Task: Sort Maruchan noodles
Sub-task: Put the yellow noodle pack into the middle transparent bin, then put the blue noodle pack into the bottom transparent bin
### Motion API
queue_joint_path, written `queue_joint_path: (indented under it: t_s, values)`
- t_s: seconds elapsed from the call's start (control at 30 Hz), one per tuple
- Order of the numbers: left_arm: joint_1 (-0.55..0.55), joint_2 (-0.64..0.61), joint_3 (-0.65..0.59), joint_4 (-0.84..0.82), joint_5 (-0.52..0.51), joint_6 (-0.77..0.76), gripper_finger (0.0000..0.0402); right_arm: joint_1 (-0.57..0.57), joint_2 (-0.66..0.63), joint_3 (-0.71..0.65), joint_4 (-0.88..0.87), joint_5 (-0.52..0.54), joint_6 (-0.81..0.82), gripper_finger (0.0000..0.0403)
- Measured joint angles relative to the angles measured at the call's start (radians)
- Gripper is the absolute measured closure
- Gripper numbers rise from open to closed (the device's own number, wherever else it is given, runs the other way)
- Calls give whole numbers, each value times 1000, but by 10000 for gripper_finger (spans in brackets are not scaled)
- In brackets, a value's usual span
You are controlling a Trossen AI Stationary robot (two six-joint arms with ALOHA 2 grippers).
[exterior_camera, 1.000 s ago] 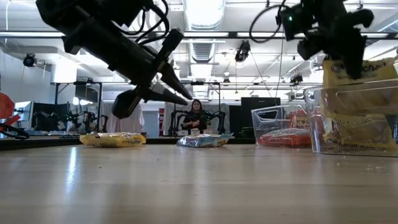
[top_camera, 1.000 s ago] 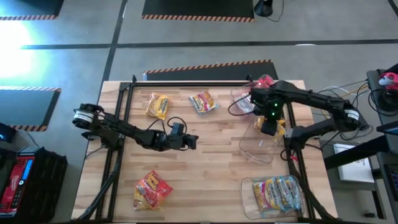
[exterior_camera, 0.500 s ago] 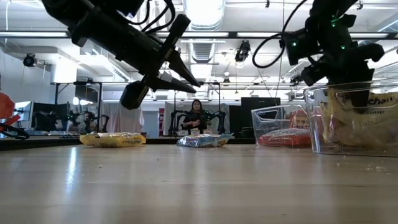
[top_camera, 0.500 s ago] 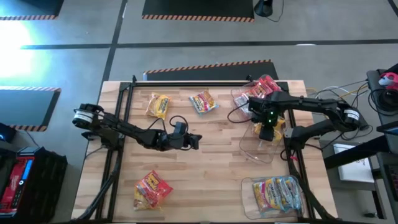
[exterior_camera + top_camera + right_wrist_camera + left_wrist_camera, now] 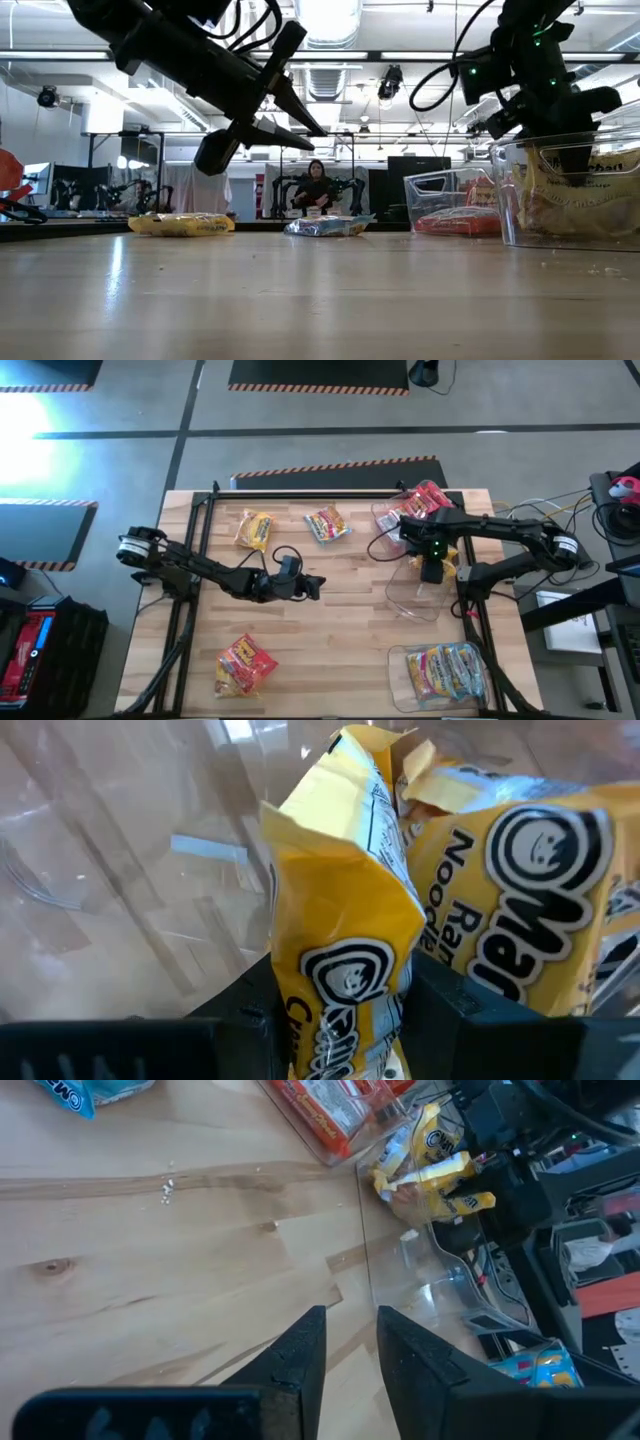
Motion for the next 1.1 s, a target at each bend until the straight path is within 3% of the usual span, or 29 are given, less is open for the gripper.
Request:
queue_joint_path:
  t_s: [0.3,0.43,0.67,0.87,1.1]
  values:
    - [0,0,0,4,18,-51,321,1,0,0,2,-151,-10,284]
    - [0,0,0,8,25,-55,321,0,0,0,12,-88,-8,258]
    - [0,0,0,16,60,-60,321,0,0,11,-1,-89,-9,222]
    - [0,0,0,17,79,-63,321,0,0,86,-10,111,7,218]
    - [0,0,0,17,113,-63,321,0,0,223,-26,115,9,220]
